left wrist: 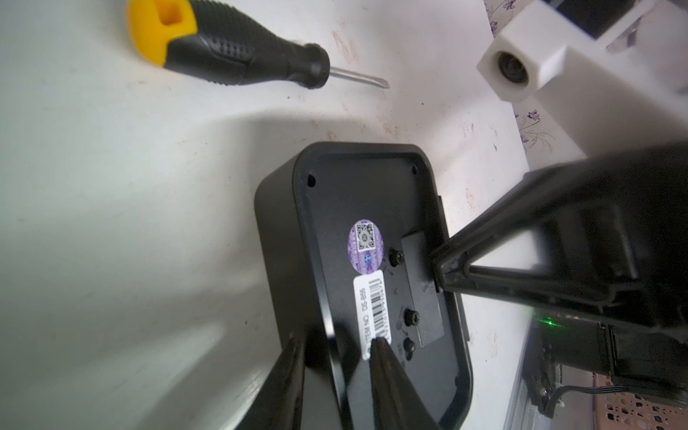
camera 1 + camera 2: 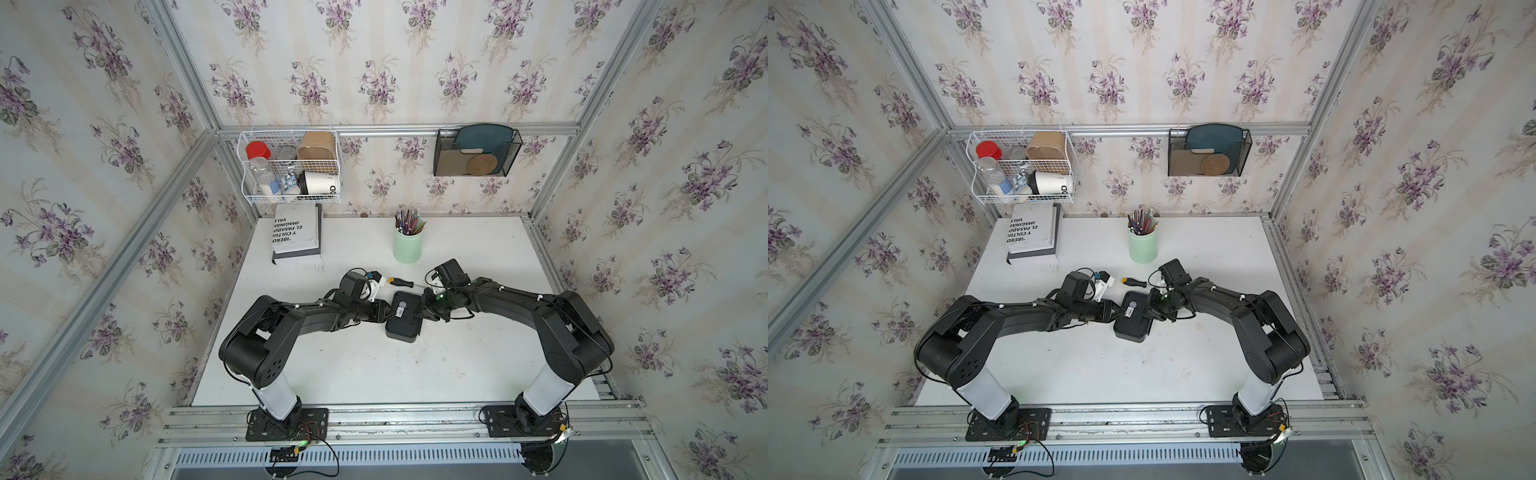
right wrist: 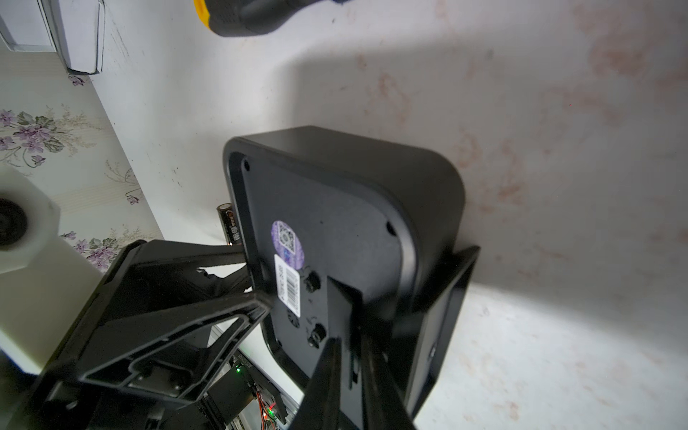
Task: Remove the battery from the alarm
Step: Adjust the cover on the alarm.
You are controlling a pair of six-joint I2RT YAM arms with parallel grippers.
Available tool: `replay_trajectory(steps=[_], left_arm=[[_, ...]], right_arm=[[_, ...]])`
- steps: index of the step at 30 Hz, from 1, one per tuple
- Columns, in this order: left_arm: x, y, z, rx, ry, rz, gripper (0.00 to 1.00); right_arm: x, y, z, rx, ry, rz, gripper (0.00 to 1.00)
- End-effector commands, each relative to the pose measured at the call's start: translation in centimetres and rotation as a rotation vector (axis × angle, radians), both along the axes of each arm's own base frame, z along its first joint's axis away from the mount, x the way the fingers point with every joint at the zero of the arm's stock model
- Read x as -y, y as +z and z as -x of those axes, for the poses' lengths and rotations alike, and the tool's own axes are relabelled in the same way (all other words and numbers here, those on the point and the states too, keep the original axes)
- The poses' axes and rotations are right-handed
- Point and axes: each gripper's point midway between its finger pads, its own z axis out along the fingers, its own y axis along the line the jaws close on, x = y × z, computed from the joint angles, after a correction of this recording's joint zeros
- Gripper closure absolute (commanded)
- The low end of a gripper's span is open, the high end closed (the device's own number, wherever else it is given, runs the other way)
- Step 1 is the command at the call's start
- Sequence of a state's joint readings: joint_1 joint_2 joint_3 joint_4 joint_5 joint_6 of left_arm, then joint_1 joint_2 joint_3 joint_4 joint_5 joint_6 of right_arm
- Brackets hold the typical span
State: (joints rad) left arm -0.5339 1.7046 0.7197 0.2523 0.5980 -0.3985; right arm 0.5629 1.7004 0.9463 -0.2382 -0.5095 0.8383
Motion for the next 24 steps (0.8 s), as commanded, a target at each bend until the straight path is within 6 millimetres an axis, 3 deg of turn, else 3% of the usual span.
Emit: replay_trajectory(steps=[1,14,18,20,24], left_arm=[[0.3,0.5,-0.3,0.023,-0.013,0.013,0.66],[0.0,0.3,-0.4,0.025,0.004,-0.008,0.66],[0.0,0.4,-0.4,0.028,0.005,-0.008,0.66],[0.0,0.4,-0.5,0.030,0.009,-0.011,0.66],[-0.1,0.3,-0.5,0.028,0.014,-0.017,0.66]], right_arm=[[0.1,0.4,-0.2,0.016,-0.007,0.009,0.79],[1.1,1.3,-0.6,0.039,-0.008,0.115,0.72],[-0.6,2.9,-0.9,0.088,0.001,0.069,0.72],[-2.1,2.4,-0.4,0.062,0.034,0.036,0.72],[-1.6,0.8,-0.4,0.057,0.030,0.071,0.73]])
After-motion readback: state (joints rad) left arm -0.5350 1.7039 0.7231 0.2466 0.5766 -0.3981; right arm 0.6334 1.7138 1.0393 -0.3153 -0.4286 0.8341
